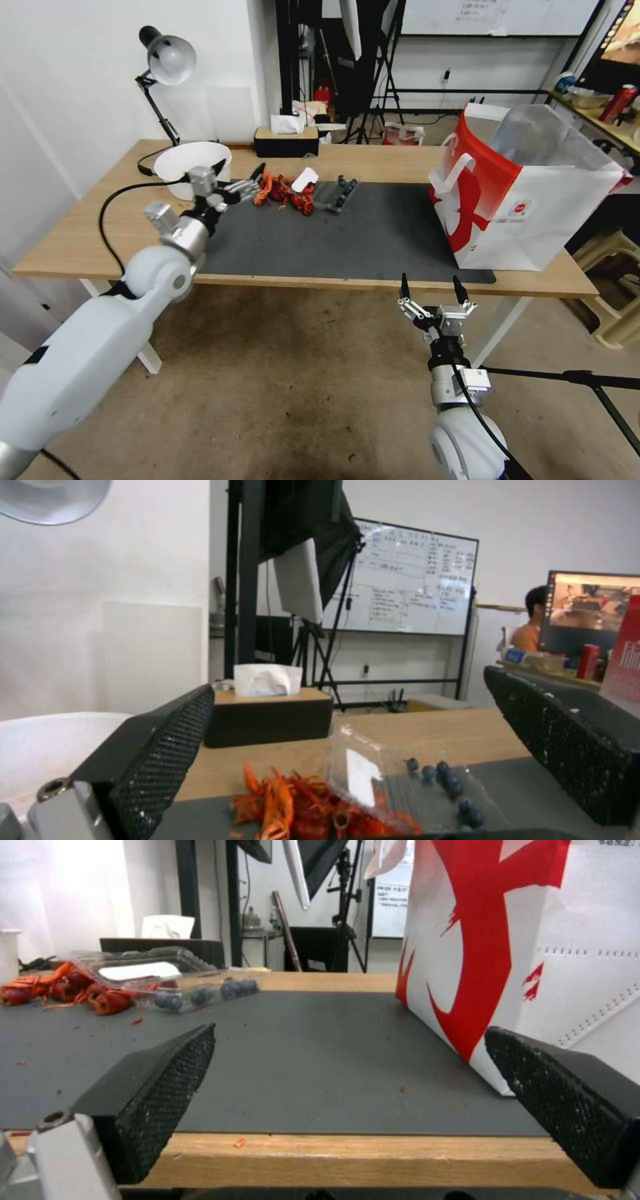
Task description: Pick up the trash from the table and place it into the takeout bag.
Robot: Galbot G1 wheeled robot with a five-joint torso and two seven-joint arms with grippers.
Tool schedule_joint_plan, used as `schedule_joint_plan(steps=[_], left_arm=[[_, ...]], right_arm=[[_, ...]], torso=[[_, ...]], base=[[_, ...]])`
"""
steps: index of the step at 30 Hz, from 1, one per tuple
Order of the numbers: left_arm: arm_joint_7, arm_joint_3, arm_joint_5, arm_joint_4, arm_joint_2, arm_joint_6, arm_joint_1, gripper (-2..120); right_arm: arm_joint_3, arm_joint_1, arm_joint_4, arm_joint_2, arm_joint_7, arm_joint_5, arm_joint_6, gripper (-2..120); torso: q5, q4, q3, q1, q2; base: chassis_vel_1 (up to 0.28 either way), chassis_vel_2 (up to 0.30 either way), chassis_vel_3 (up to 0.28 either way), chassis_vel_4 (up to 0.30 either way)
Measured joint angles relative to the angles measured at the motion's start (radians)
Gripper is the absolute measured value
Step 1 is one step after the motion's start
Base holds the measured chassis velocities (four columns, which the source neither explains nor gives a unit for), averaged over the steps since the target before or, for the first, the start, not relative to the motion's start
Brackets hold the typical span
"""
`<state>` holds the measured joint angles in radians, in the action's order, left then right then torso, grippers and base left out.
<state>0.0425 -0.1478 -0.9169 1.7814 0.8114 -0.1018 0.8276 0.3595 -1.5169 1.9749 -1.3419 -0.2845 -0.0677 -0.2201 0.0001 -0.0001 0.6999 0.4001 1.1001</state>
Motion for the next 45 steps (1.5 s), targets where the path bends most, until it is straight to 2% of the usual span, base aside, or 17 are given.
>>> schedule_joint_plan(steps=[8, 19, 24, 30, 45], left_arm=[[0.001, -0.134, 0.084, 0.038, 0.021, -0.020, 0.165, 100], [0.001, -0.193, 0.171, 0.056, 0.059, -0.030, 0.277, 100], [0.001, -0.248, 0.212, 0.099, 0.079, -0.024, 0.387, 100], [-0.006, -0.295, 0.245, 0.122, 0.095, -0.024, 0.450, 100], [-0.032, -0.414, 0.349, 0.163, 0.181, -0.045, 0.622, 100]], right_arm=[[-0.007, 0.001, -0.005, 0.003, 0.000, -0.001, -0.002, 100], [0.012, -0.006, -0.003, 0.003, 0.000, -0.003, -0.006, 100], [0.011, -0.005, -0.003, 0.003, 0.000, -0.004, -0.006, 100], [0.010, -0.004, -0.003, 0.004, 0.000, -0.005, -0.006, 100], [-0.001, 0.001, -0.002, 0.001, 0.002, -0.005, -0.005, 100]], torso=[[0.0000, 0.0002, 0.000, 0.000, 0.000], [-0.0002, -0.0002, 0.000, 0.000, 0.000], [0.0000, 0.0002, 0.000, 0.000, 0.000], [0.0000, 0.0000, 0.000, 0.000, 0.000], [0.0000, 0.0001, 0.000, 0.000, 0.000]], base=[[0.000, 0.000, 0.000, 0.000], [0.000, 0.000, 0.000, 0.000], [0.000, 0.000, 0.000, 0.000], [0.000, 0.000, 0.000, 0.000], [0.000, 0.000, 0.000, 0.000]])
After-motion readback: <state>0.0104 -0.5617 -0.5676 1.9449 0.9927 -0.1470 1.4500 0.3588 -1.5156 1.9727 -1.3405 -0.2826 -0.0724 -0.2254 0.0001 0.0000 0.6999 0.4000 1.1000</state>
